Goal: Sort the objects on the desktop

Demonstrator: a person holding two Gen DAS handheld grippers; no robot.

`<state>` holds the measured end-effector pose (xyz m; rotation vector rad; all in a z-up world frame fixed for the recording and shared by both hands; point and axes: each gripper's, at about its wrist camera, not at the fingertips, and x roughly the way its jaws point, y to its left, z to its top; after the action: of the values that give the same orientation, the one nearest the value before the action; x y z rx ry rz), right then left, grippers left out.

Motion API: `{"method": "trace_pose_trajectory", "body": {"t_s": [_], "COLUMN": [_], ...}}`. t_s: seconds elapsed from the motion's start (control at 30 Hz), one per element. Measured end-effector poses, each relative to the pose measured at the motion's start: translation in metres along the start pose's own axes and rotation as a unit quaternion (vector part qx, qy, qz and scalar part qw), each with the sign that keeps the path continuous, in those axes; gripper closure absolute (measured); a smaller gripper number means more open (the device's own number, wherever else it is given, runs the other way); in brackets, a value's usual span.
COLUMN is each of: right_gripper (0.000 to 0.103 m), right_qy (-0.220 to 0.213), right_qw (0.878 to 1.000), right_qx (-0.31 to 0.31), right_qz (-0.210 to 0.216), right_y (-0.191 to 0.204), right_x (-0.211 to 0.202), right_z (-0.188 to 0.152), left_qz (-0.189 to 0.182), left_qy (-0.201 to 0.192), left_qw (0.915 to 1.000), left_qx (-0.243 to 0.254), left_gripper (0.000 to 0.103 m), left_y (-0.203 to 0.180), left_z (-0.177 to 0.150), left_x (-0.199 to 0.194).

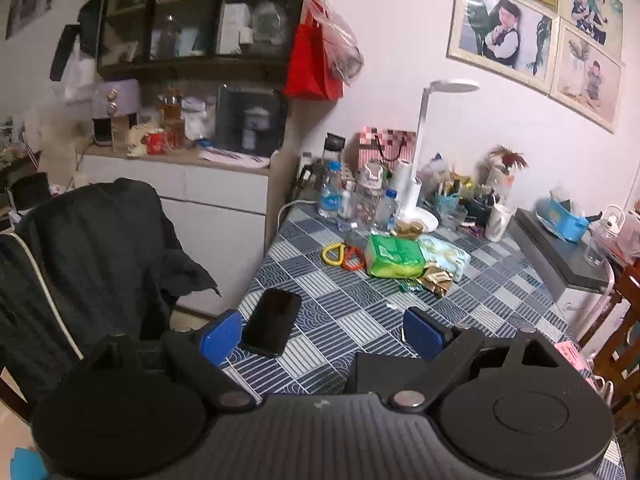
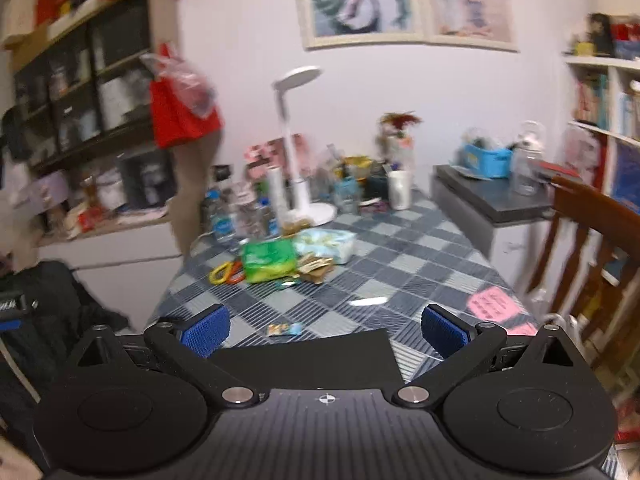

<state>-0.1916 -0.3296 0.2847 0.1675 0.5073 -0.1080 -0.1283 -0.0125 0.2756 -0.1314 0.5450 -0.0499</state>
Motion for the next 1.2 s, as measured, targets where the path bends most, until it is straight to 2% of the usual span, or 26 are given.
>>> {"method": "trace_pose_trajectory", "body": {"t_s": [0.13,0.23,0.33,0.47,0.6,0.7,0.9,1.07,1.2], "right_gripper": [0.000,0.000,0.000,0.000,0.000,0.000,0.000,0.000,0.000], "right_qy": [0.018,0.020,0.018,0.014,0.031,0.027,0.031,0.046,0.057], "right_qw": [0.999,0.999,0.999,0.999,0.998,0.998,0.998,0.996,0.996], "right_qx": [-0.018,-0.010,0.024,0.031,0.038,0.032,0.043,0.071,0.057], "right_qz": [0.048,0.026,0.022,-0.022,-0.036,-0.045,-0.018,0.027,0.041], "right_y": [-0.009,-0.024,-0.050,-0.071,-0.079,-0.083,-0.090,-0.096,-0.093], "right_x": [0.009,0.019,0.038,0.076,0.119,0.144,0.179,0.196,0.204], "right_z": [0.006,0.011,0.008,-0.003,-0.022,-0.034,-0.045,-0.051,-0.059], "left_qz": [0.008,0.013,0.044,0.084,0.112,0.135,0.146,0.149,0.136], "left_qy": [-0.006,-0.024,-0.033,-0.026,-0.014,-0.008,0.010,0.013,0.017], "left_qw": [0.9999,0.9995,0.9983,0.9956,0.9933,0.9907,0.9892,0.9882,0.9900], "left_qx": [0.005,0.015,0.016,0.031,0.024,0.016,-0.012,-0.032,-0.034], "left_gripper": [0.000,0.000,0.000,0.000,0.000,0.000,0.000,0.000,0.000], "left_y": [-0.006,-0.010,-0.015,-0.026,-0.034,-0.038,-0.038,-0.038,-0.041], "left_z": [-0.006,-0.012,-0.019,-0.031,-0.046,-0.056,-0.068,-0.075,-0.083], "left_x": [-0.008,-0.009,0.007,0.045,0.087,0.115,0.150,0.161,0.165]}}
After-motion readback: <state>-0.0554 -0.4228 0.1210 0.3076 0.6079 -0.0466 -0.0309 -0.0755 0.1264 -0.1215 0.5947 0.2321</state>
